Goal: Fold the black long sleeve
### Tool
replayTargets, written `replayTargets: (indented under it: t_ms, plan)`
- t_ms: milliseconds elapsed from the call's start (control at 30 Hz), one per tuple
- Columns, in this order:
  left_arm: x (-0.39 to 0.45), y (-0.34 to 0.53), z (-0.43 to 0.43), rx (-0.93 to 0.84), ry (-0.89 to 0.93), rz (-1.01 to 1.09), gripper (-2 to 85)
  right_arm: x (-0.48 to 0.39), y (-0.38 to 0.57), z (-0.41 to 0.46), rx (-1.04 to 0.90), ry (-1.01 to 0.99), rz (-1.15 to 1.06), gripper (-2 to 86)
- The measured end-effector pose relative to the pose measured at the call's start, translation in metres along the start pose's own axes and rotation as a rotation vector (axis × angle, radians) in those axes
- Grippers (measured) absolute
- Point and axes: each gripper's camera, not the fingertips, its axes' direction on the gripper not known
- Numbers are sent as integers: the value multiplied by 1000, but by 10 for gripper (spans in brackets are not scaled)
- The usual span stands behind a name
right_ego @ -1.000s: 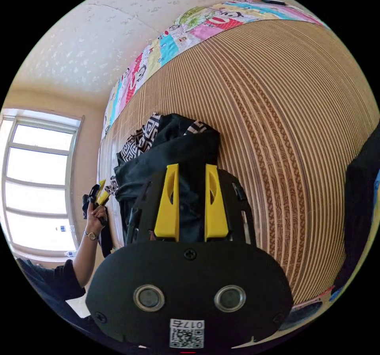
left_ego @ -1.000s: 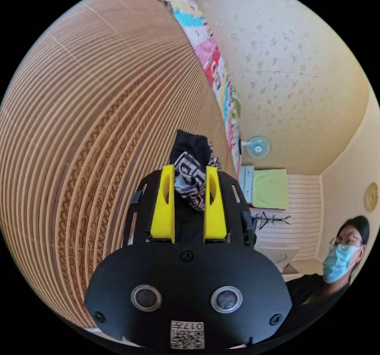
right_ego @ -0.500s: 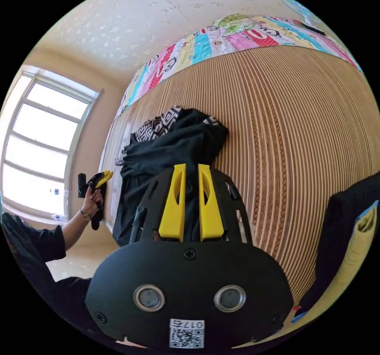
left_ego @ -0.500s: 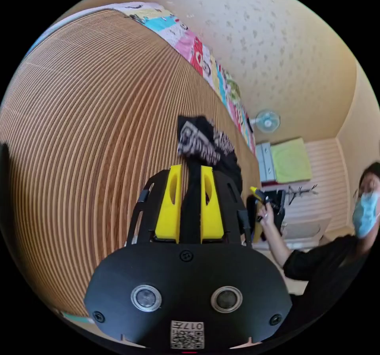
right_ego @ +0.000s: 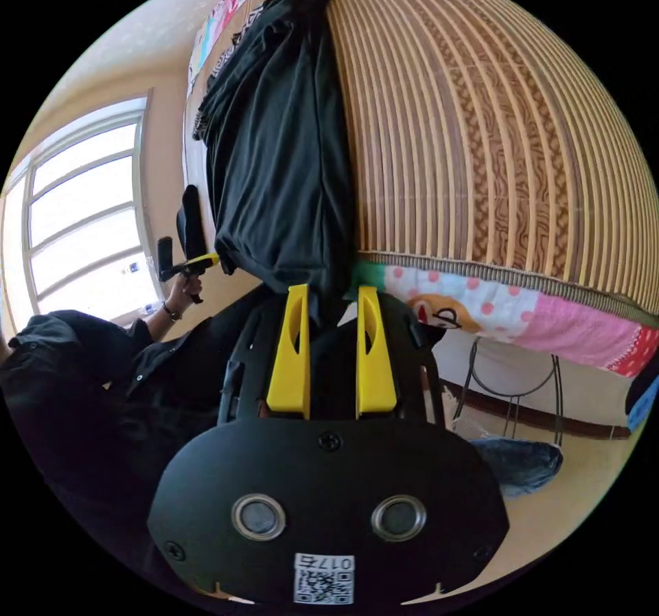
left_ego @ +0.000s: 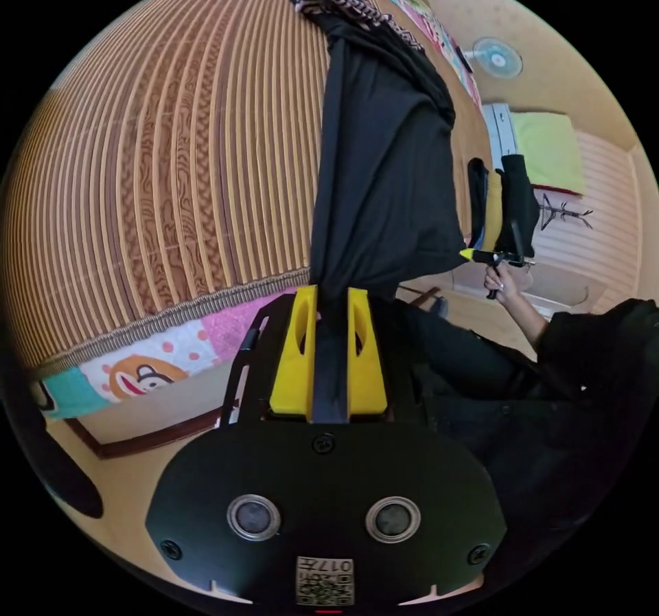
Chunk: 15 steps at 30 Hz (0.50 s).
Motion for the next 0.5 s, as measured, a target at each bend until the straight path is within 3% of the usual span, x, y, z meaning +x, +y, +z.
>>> replayTargets:
  t_ms: [133, 233, 300, 500]
  plan:
    - [-8, -13, -20, -133, 33, 82, 37, -14, 3, 0, 1, 66, -14, 39]
    - [-9, -8, -57, -182, 18, 147, 16, -8, 16, -32, 104, -92, 14, 23]
    - [-13, -1, -84, -171, 111, 171, 9, 3, 38, -53, 176, -241, 40, 18]
    - [-60, 44, -135, -26, 484, 33, 2, 20, 99, -52, 139, -362, 123, 11]
